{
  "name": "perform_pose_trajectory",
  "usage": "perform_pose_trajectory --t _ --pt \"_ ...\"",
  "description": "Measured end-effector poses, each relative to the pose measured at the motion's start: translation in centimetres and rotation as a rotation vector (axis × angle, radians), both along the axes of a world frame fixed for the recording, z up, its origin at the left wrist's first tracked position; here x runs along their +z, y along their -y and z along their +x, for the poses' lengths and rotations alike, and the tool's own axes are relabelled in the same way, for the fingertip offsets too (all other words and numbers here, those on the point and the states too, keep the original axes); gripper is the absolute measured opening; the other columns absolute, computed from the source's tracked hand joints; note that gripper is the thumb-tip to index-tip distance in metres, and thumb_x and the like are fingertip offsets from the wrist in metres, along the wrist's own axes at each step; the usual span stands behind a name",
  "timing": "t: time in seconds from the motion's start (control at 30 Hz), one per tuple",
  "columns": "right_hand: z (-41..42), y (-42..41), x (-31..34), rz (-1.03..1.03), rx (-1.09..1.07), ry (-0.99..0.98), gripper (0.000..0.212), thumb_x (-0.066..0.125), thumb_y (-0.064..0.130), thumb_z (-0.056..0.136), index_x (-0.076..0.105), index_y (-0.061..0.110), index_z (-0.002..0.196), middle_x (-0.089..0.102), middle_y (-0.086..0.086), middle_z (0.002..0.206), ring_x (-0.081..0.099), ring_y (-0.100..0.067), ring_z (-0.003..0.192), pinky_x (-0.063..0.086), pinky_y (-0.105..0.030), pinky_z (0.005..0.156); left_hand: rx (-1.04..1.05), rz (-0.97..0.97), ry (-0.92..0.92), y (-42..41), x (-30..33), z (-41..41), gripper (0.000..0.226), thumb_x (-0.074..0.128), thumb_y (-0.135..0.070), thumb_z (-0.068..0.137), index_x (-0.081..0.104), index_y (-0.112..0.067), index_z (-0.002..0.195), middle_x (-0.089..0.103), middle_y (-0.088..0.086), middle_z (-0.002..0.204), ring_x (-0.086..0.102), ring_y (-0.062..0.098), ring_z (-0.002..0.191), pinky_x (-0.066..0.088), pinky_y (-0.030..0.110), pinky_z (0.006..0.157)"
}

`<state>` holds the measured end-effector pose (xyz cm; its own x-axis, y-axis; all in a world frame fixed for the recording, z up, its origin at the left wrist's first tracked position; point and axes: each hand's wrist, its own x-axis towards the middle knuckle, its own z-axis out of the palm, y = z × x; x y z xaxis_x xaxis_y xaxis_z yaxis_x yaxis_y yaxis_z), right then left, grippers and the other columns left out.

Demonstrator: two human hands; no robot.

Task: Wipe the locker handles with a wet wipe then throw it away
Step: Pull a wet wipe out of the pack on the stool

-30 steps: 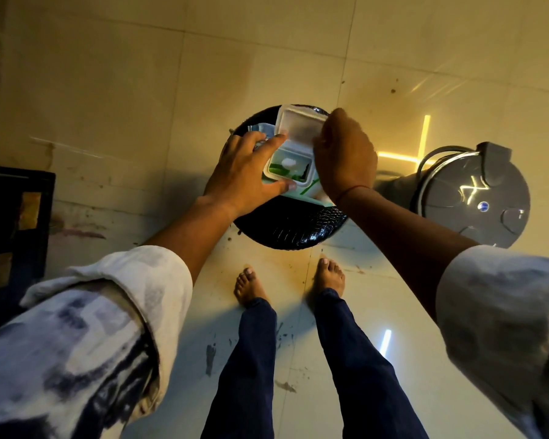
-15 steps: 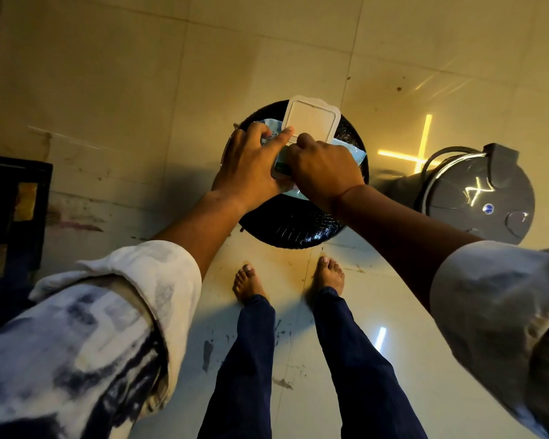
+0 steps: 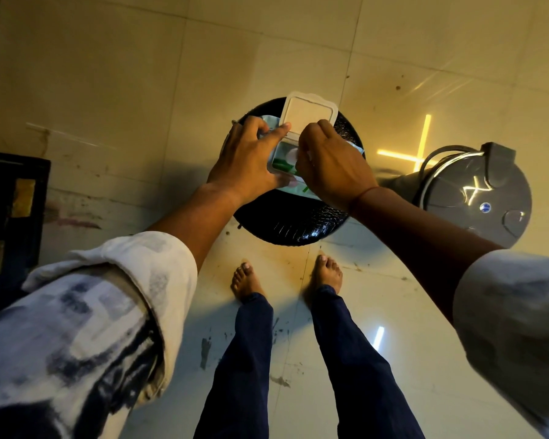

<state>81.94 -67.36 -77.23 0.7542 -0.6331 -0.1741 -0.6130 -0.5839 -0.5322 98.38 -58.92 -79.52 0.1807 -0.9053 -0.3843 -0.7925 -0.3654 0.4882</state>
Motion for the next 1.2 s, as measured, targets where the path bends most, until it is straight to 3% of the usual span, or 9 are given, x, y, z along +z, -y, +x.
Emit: perform_pose_trajectory --t 0.1,0.17,0.3,0.4,0.57,0.7,0.83,0.97,1.2 --pt "-0.1 0.1 -0.7 0.058 0.036 -0.041 0.040 0.060 0.035 0.095 0.051 0.011 0.126 0.055 -0.008 0.116 0.052 -0.019 0.092 0.043 -0.029 0.069 -0.005 0.013 -0.007 0.1 0.2 0.0 0.097 0.084 -0.051 0.078 0.036 -0.028 0.158 0.036 0.008 0.143 0.036 0.026 0.131 0.042 0.036 0.107" --pt "0.2 0.3 -1.1 0.012 0.046 -0.055 0.032 0.058 0.029 0.097 0.057 0.011 0.124 0.056 -0.010 0.116 0.055 -0.022 0.097 0.041 -0.028 0.070 -0.004 0.020 -0.006 0.1 0.2 0.0 0.097 0.084 -0.052 0.078 0.035 -0.028 0.159 0.036 0.007 0.142 0.035 0.026 0.131 0.041 0.035 0.107" --pt "0.6 0.0 -0.1 0.042 -0.095 0.107 0.016 0.046 0.015 0.101 0.057 0.005 0.107 0.064 -0.010 0.100 0.059 -0.027 0.087 0.051 -0.040 0.072 0.013 0.025 -0.014 0.2 0.3 -0.2 0.096 0.084 -0.050 0.078 0.036 -0.028 0.158 0.035 0.006 0.143 0.034 0.026 0.131 0.041 0.036 0.108" --pt "0.1 -0.6 0.3 0.110 -0.228 0.240 0.016 0.044 0.016 0.102 0.049 0.002 0.110 0.065 -0.011 0.095 0.060 -0.027 0.077 0.053 -0.046 0.067 0.020 0.020 -0.004 0.2 0.2 -0.3 0.095 0.084 -0.050 0.078 0.037 -0.028 0.158 0.035 0.006 0.143 0.034 0.026 0.131 0.041 0.036 0.108" --pt "0.0 -0.7 -0.5 0.220 -0.174 0.053 0.040 0.064 0.028 0.094 0.051 0.008 0.126 0.061 -0.010 0.114 0.058 -0.021 0.096 0.051 -0.031 0.079 0.021 0.024 -0.001 0.2 0.1 -0.4 0.098 0.085 -0.052 0.077 0.036 -0.027 0.158 0.036 0.007 0.142 0.035 0.027 0.130 0.043 0.037 0.108" --pt "1.1 -0.6 -0.2 0.171 -0.234 -0.003 0.018 0.050 0.010 0.098 0.064 0.006 0.108 0.062 -0.012 0.106 0.058 -0.025 0.092 0.041 -0.027 0.072 0.011 0.017 0.026 0.2 0.2 -0.6 0.098 0.085 -0.052 0.078 0.036 -0.027 0.158 0.036 0.007 0.142 0.035 0.028 0.130 0.043 0.037 0.107" --pt "0.9 -0.8 0.9 0.335 -0.384 0.092 0.014 0.048 0.003 0.098 0.057 0.005 0.108 0.065 -0.016 0.103 0.061 -0.032 0.092 0.054 -0.045 0.080 0.008 0.028 0.030 0.3 0.3 -0.6 0.097 0.084 -0.052 0.078 0.035 -0.027 0.159 0.036 0.007 0.142 0.036 0.027 0.129 0.044 0.038 0.107" --pt "0.5 -0.4 1.9 0.506 -0.582 0.263 0.011 0.048 0.004 0.095 0.055 -0.002 0.101 0.062 -0.025 0.100 0.060 -0.033 0.090 0.051 -0.058 0.084 0.010 0.055 0.029 0.3 0.7 -0.8 0.099 0.083 -0.053 0.078 0.034 -0.027 0.159 0.036 0.006 0.141 0.035 0.027 0.128 0.043 0.038 0.107" --pt "0.0 -0.1 4.6 0.858 -0.796 0.480 0.019 0.041 0.000 0.093 0.052 0.015 0.088 0.062 -0.031 0.102 0.063 -0.051 0.094 0.054 -0.063 0.085 0.011 0.090 0.049 0.6 1.4 -1.1 0.099 0.083 -0.053 0.079 0.032 -0.028 0.160 0.034 0.006 0.143 0.034 0.029 0.131 0.039 0.040 0.111"
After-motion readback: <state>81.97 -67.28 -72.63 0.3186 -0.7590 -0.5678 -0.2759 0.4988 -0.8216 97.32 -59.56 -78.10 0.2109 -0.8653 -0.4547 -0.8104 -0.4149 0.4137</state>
